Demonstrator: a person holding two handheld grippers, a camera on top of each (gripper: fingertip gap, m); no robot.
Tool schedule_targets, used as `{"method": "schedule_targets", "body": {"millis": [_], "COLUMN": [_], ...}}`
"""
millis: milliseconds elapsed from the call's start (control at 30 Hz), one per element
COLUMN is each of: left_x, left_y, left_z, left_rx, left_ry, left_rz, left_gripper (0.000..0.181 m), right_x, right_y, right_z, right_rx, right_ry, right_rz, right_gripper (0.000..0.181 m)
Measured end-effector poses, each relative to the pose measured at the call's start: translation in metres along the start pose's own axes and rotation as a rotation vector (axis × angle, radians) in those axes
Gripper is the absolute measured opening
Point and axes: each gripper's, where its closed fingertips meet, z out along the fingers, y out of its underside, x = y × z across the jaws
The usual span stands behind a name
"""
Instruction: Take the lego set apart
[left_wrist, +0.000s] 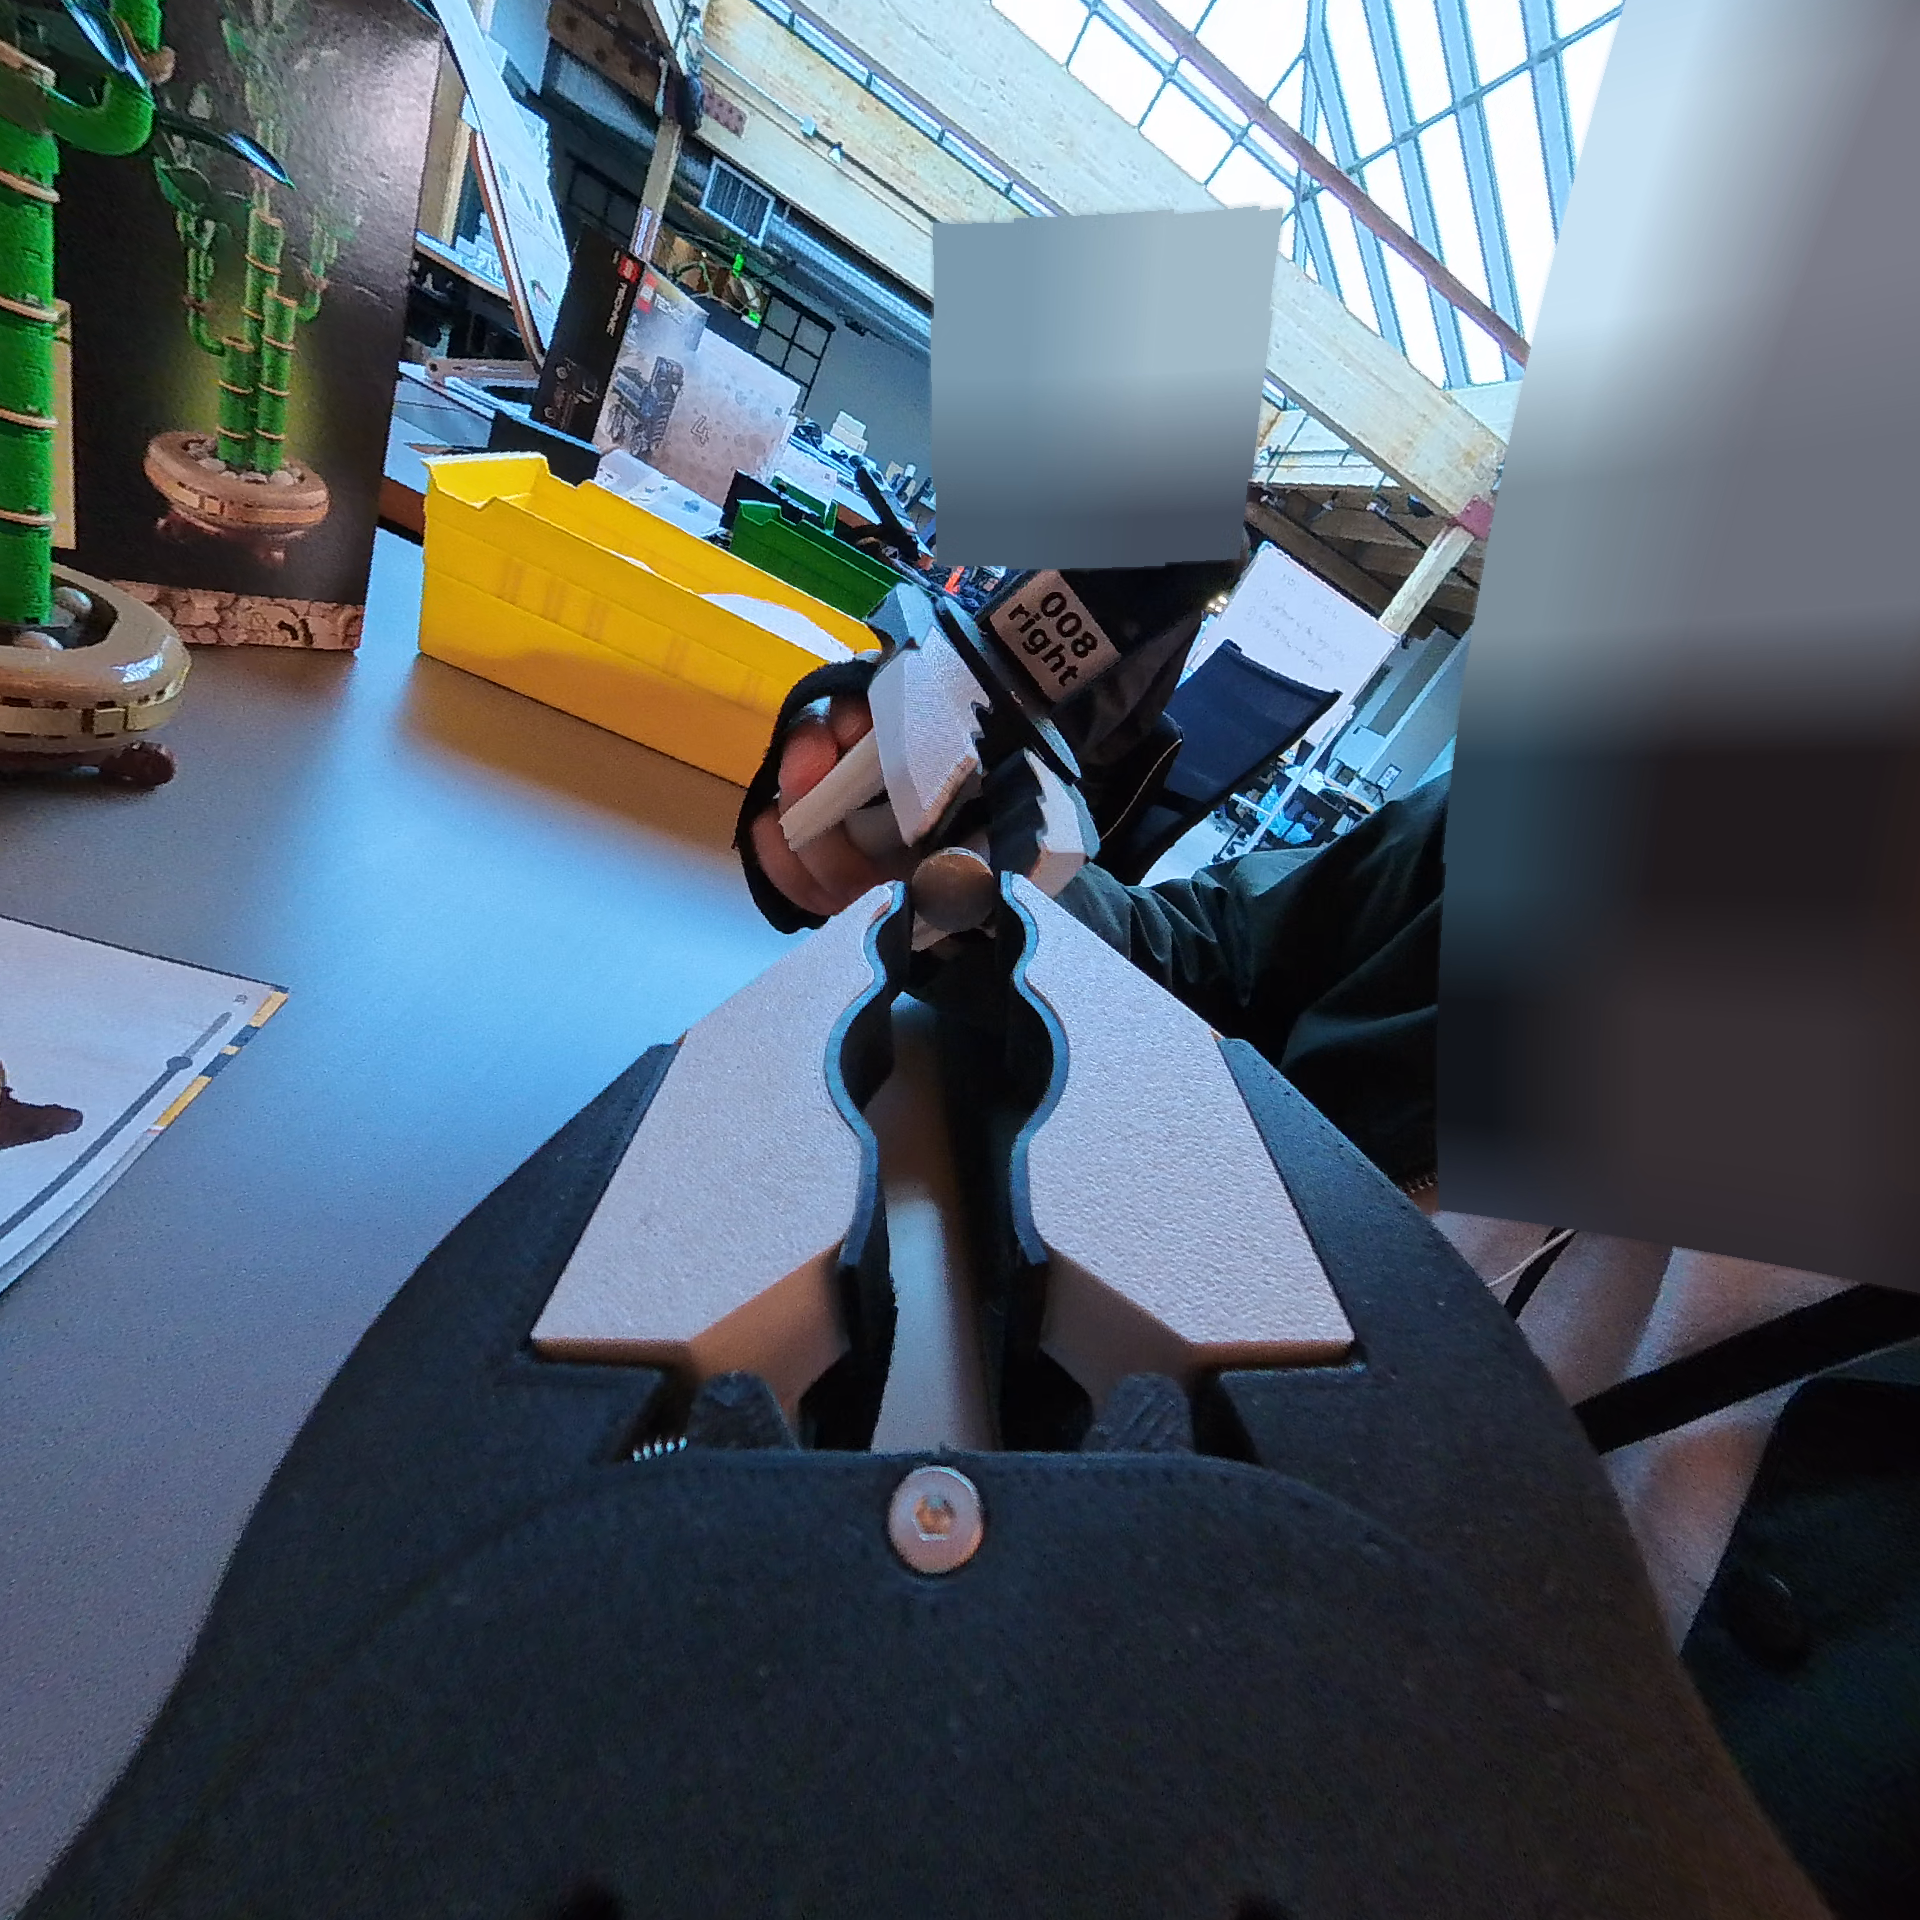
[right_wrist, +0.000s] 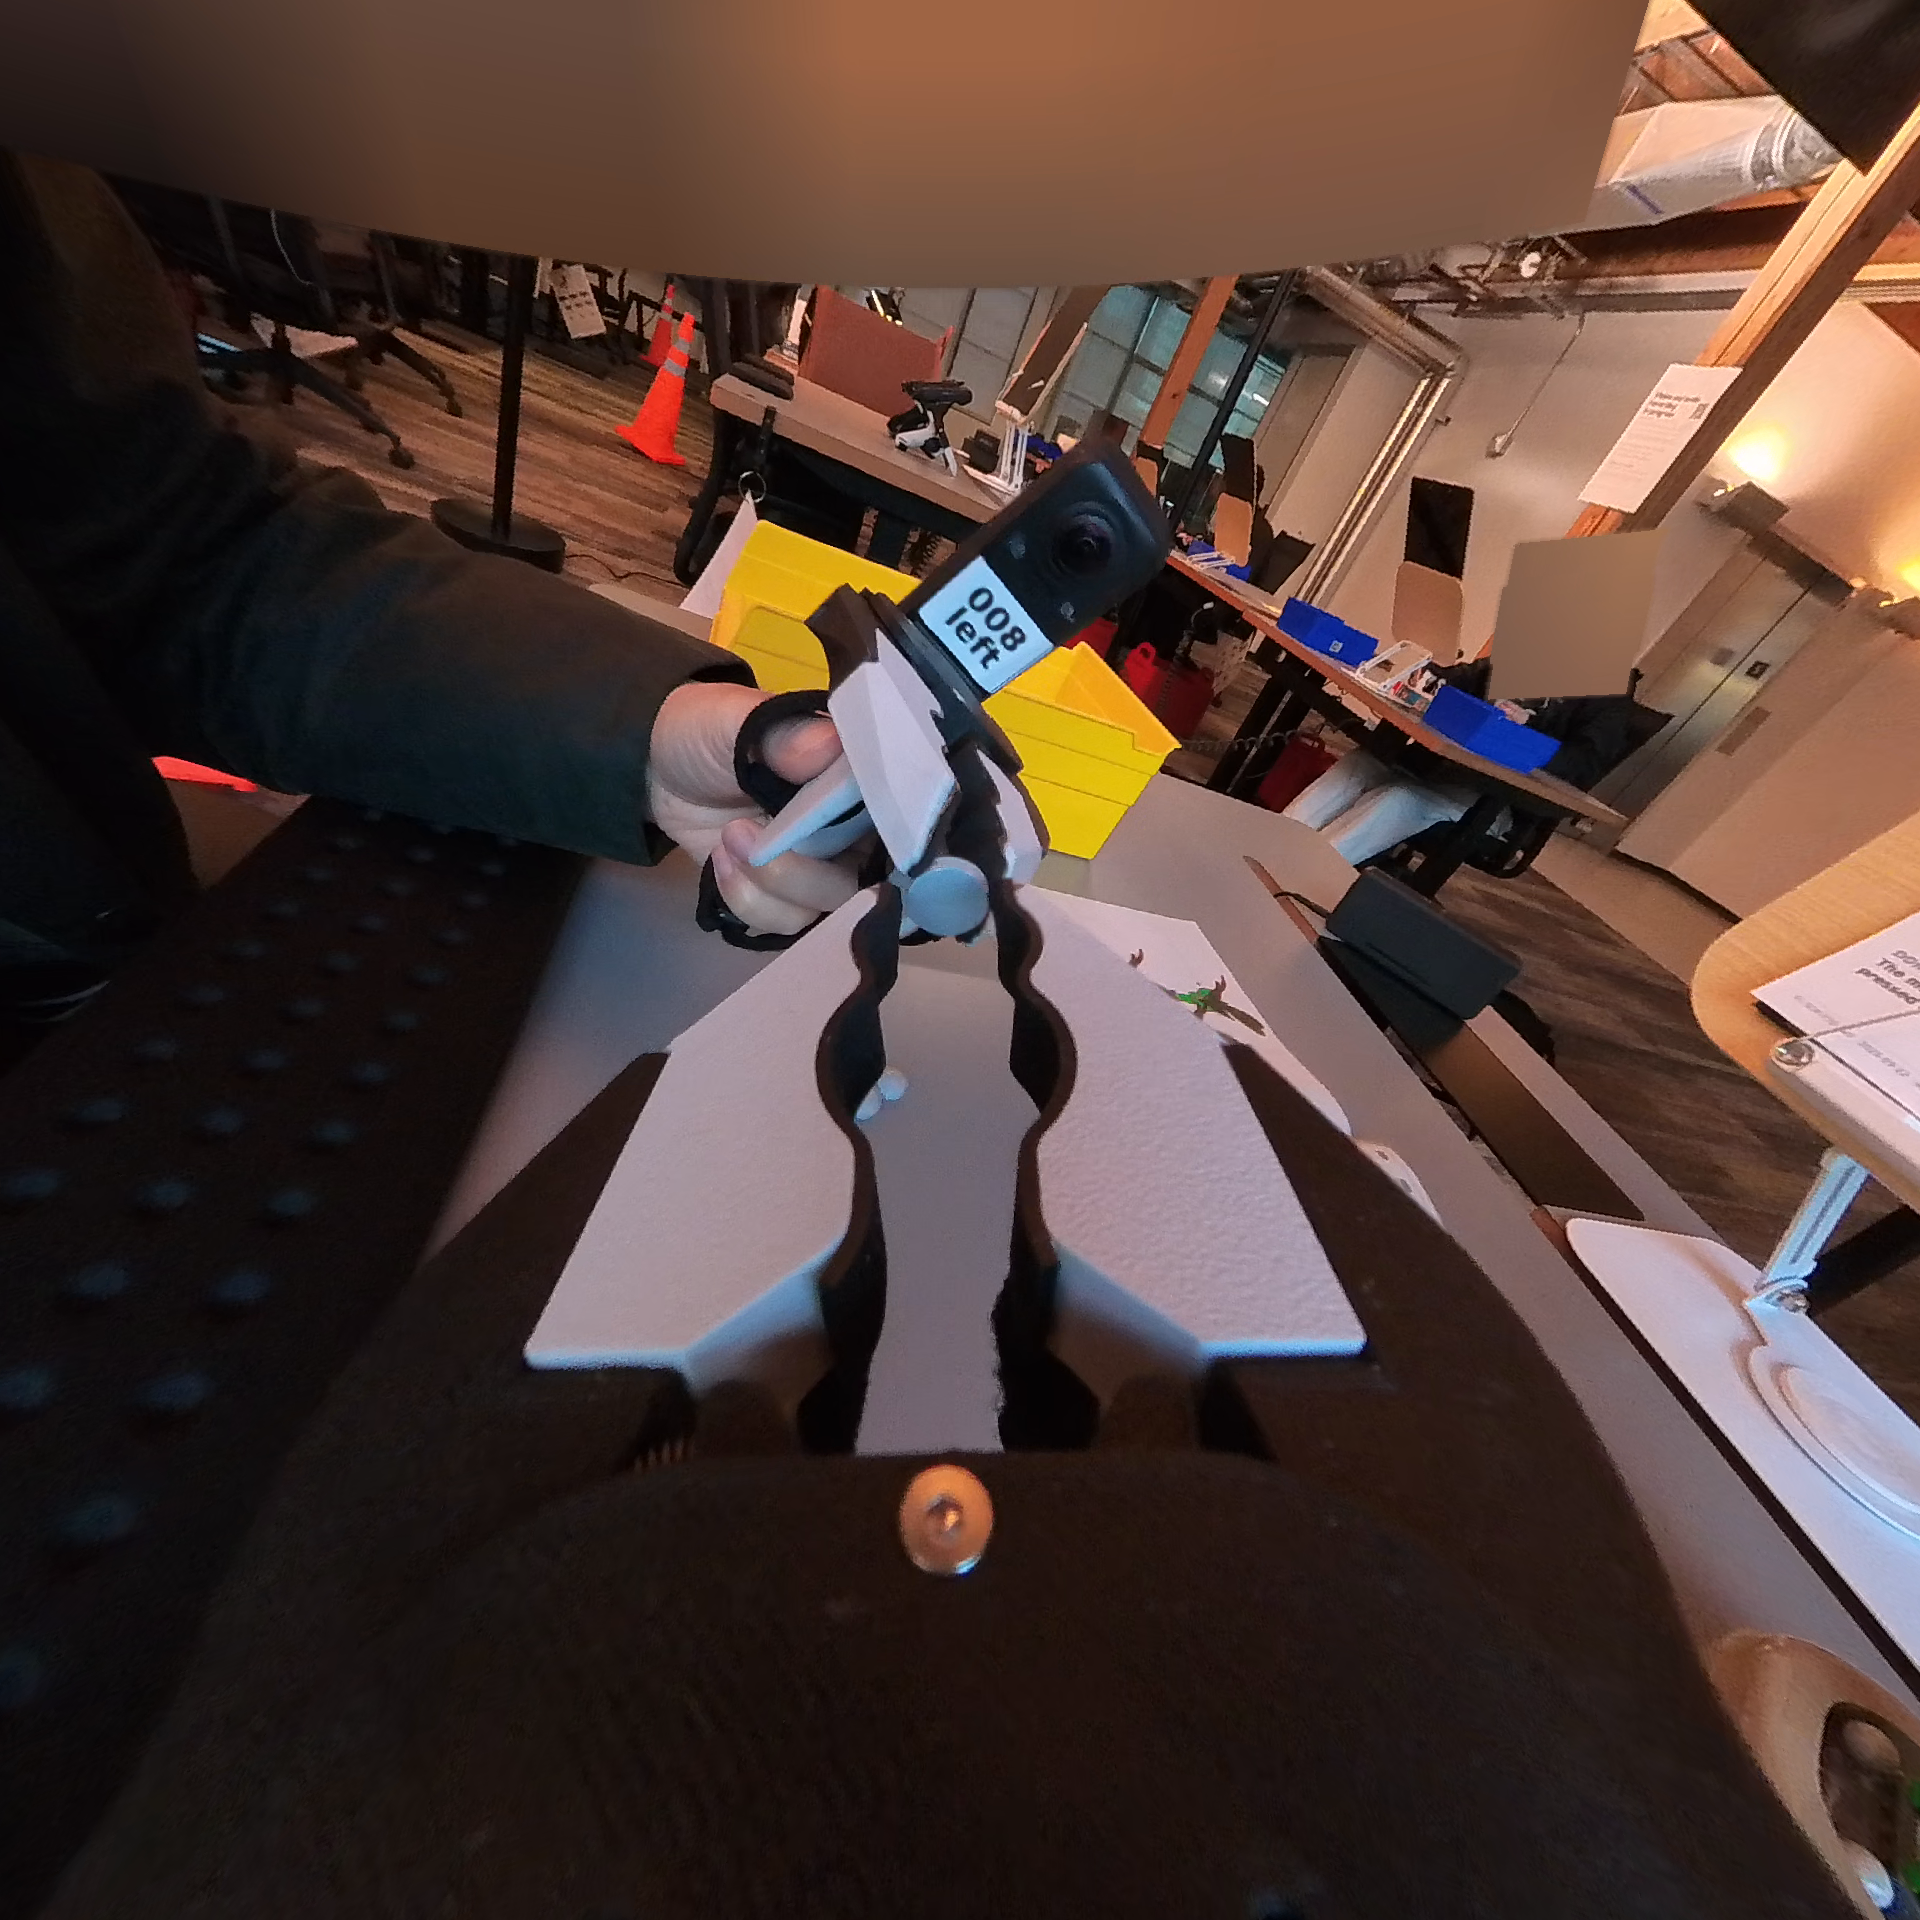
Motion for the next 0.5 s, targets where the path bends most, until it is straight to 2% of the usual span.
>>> {"method": "schedule_targets", "body": {"millis": [500], "left_x": [0.0009], "left_y": [0.0013], "left_z": [0.0006], "left_rx": [-0.006], "left_ry": [0.006], "left_rz": [-0.006], "left_gripper": [0.013], "right_x": [-0.0009], "right_y": [-0.0002], "right_z": [0.0007], "right_rx": [-0.01], "right_ry": [0.013], "right_rz": [-0.028], "right_gripper": [0.014]}}
